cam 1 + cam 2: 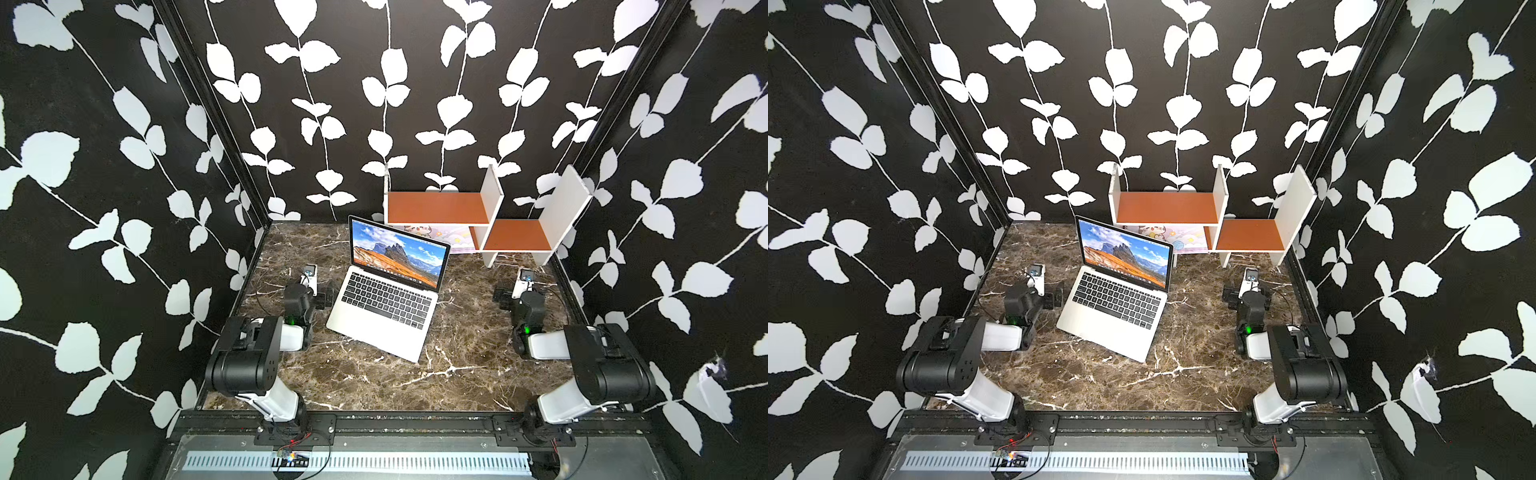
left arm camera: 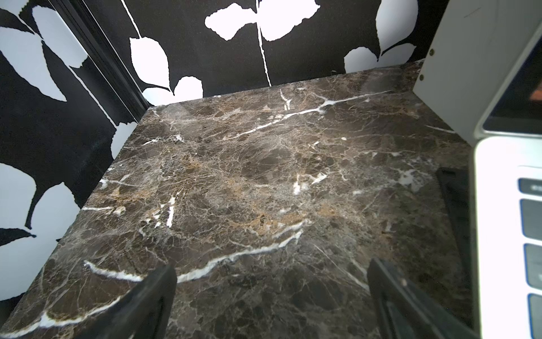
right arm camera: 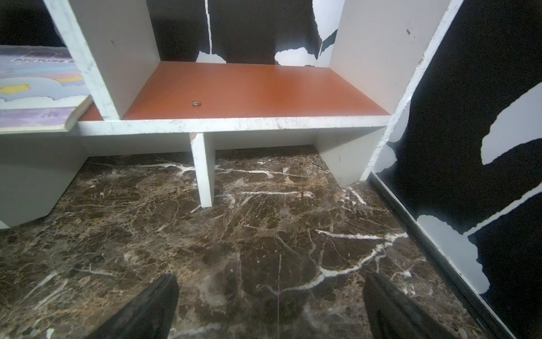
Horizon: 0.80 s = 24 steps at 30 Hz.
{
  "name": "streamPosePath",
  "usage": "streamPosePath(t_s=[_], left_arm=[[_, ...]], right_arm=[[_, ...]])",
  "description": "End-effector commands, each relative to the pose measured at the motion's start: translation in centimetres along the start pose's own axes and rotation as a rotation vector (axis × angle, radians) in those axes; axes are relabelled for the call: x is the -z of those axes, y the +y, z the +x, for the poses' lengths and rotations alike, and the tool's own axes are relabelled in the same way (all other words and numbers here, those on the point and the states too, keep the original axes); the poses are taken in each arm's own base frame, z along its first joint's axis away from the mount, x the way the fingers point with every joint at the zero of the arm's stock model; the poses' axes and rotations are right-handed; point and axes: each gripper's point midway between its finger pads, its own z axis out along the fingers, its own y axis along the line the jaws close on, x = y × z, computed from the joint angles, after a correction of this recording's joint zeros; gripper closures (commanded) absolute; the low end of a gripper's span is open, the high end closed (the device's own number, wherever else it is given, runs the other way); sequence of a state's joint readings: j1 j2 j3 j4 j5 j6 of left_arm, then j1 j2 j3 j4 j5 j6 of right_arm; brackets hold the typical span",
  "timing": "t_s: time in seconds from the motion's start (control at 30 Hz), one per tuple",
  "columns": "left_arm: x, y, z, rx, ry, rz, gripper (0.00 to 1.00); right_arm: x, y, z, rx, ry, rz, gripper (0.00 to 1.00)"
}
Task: Close the laptop lid and set it aside
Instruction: Close the lid of the laptop.
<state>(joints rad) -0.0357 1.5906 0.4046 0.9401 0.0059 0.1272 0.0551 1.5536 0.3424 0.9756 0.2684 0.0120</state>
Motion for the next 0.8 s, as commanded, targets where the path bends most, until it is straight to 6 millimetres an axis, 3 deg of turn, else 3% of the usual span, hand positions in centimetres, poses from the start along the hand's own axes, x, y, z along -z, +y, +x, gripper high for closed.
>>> streamPosePath(t_s=[0.0,0.43,0.53,0.63,0.77], left_arm=[[0.2,0.2,-0.4,0.004,-0.014,-0.003,0.01],[0.2,0.5,-0.4,0.010,-0.013,-0.013,0.01],[1.0,0.8,-1.3,0.017,-0.055,-0.032,0.01],[3.6,1.7,-2.8,0.035,-0.090,-0.080,0.01],[7.5,2.3,-5.0,0.142,-0.058,-0.092,0.01]], right_arm=[[-0.4,0.3,-0.7,-0.001,-0.009,-0.007,0.00],[-0.4,0.6,-0.9,0.003,-0.012,-0.023,0.00],[0.0,0.6,-1.3,0.001,-0.026,-0.031,0.00],[1.8,0.5,-4.3,0.007,-0.059,-0.047,0.00],[4.8,-2.6,-8.0,-0.046,0.059,0.090,0.00]])
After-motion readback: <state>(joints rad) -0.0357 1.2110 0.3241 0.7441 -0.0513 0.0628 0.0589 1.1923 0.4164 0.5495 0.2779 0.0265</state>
